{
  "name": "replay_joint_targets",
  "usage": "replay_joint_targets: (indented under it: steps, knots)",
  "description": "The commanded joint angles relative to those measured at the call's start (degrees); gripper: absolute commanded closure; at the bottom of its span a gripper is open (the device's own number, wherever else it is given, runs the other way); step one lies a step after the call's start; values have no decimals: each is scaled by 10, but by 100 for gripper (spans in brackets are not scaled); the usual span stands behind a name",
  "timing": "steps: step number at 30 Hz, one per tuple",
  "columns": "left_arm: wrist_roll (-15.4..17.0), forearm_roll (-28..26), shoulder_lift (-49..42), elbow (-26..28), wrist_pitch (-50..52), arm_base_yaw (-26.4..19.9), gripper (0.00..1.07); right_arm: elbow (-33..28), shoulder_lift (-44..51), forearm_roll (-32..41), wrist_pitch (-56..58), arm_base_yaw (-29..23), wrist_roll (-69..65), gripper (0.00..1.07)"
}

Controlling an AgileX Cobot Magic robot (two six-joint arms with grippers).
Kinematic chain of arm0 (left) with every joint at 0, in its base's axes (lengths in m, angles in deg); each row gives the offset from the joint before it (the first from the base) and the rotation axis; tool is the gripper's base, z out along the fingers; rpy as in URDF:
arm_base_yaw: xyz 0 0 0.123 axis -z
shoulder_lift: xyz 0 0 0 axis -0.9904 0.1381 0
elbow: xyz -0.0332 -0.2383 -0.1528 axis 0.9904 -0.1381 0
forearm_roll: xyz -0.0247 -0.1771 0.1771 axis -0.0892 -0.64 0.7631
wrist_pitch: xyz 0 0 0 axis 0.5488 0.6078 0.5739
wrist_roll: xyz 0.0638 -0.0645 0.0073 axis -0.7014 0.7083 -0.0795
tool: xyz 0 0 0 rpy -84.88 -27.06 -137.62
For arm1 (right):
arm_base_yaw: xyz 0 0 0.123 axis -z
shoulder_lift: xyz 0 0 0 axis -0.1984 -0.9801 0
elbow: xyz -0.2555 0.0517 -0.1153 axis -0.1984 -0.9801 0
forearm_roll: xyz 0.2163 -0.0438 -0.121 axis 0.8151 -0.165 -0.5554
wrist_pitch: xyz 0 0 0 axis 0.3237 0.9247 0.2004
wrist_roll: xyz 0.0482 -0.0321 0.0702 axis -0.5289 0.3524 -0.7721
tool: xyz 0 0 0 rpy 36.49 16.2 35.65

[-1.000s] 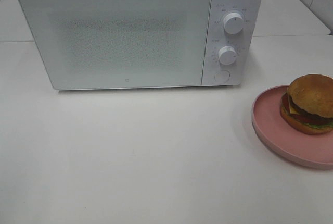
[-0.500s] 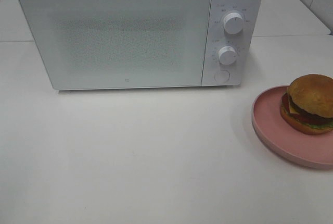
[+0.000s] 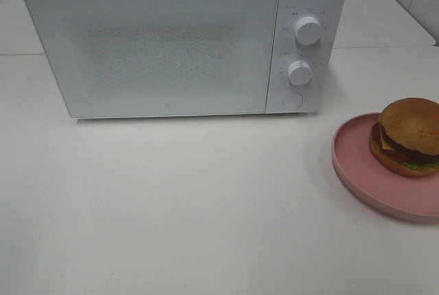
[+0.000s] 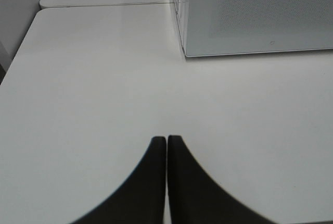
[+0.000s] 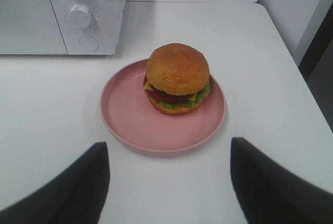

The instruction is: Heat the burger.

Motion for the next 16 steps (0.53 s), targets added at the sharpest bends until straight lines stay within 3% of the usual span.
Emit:
replay_joint_targets:
  steps: [1,16]
  knots:
    - [1,-2,-13,-1,6,1,106,1,17,1,-4,-3,-1,46]
    - [1,-2,-14,-1,6,1,106,1,17,1,-4,-3,-1,46]
